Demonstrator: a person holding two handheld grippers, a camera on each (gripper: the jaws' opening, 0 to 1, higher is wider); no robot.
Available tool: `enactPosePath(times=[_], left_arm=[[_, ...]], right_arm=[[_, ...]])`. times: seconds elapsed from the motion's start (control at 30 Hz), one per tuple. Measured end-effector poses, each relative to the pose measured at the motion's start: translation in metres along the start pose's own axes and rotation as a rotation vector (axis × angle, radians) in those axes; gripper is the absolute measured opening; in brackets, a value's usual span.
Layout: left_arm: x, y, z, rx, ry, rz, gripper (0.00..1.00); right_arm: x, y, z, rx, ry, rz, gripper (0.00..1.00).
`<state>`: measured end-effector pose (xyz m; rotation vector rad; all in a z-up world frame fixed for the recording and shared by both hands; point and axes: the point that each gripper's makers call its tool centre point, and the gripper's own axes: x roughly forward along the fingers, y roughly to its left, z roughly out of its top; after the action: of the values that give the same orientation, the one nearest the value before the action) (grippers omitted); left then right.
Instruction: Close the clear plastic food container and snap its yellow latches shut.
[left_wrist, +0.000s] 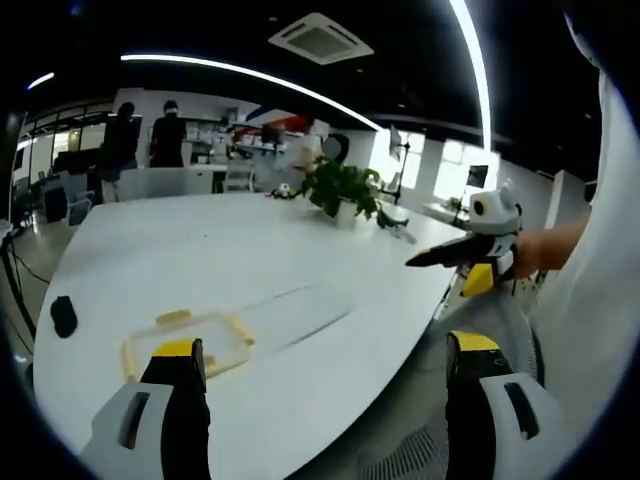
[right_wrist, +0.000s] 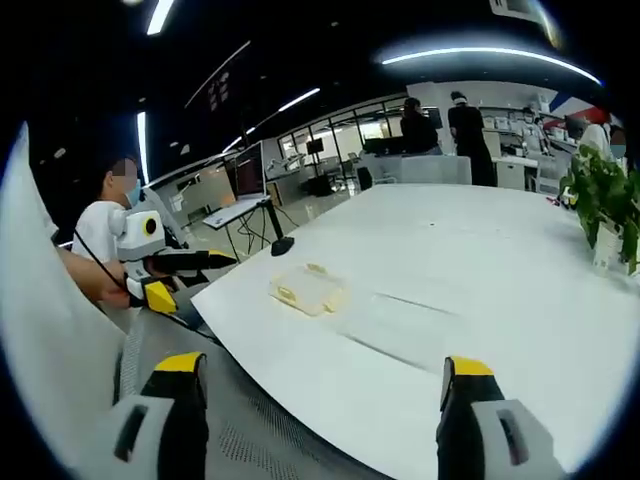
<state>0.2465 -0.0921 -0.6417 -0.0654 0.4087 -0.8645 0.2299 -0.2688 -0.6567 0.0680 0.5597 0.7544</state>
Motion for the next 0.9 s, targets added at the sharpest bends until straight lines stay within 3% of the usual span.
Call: enactPosePath(times=[0.9], left_arm=[[-0.0002, -0.0007, 0.0009, 0.007, 0.002, 0.001, 0.99]], right_arm=[[-0.0011, 0.0015, 0.0008, -0.007, 0.003, 0.000, 0.99]])
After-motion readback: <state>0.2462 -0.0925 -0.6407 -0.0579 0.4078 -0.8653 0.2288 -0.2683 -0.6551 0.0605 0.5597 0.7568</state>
